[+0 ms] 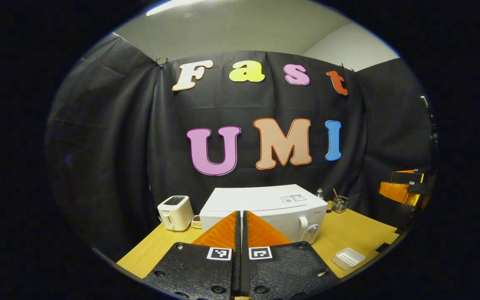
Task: Open the microwave oven with the left hand, put the food in, and close the microwave oven.
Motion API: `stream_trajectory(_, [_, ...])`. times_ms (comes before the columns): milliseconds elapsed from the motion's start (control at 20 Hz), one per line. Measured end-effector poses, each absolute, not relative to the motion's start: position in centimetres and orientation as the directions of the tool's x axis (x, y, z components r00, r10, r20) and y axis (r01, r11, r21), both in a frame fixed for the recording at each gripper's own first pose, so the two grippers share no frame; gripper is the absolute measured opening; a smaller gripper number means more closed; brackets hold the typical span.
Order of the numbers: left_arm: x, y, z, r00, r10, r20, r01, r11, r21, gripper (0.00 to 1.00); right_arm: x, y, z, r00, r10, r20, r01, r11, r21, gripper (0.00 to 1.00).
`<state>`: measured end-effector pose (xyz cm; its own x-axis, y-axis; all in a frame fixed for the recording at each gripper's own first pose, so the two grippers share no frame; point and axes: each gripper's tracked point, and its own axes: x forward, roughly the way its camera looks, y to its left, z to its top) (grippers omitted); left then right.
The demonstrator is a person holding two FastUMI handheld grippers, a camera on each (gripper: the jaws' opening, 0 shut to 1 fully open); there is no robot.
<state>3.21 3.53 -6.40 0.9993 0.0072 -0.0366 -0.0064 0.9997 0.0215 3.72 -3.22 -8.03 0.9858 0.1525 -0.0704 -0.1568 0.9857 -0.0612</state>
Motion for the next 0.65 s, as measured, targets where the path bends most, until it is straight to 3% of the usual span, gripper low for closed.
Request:
stream_trajectory(150, [2.5,3.4,-5.9,1.000,0.026,-0.002,-0.026,0.998,-0.052,0.92,3.7,-2.8,-8.1,0.984,0.164,-0.075,-0.169,0.984,-0.065,0.97])
stream_trajectory(650, [2.3,2.9,-7.7,0.998,0.000,-0.067,-0.003,0.999,-0.041,0.96,2.9,-2.0,-8.6,0.981,0.173,-0.093,-0.181,0.980,-0.085,0.97])
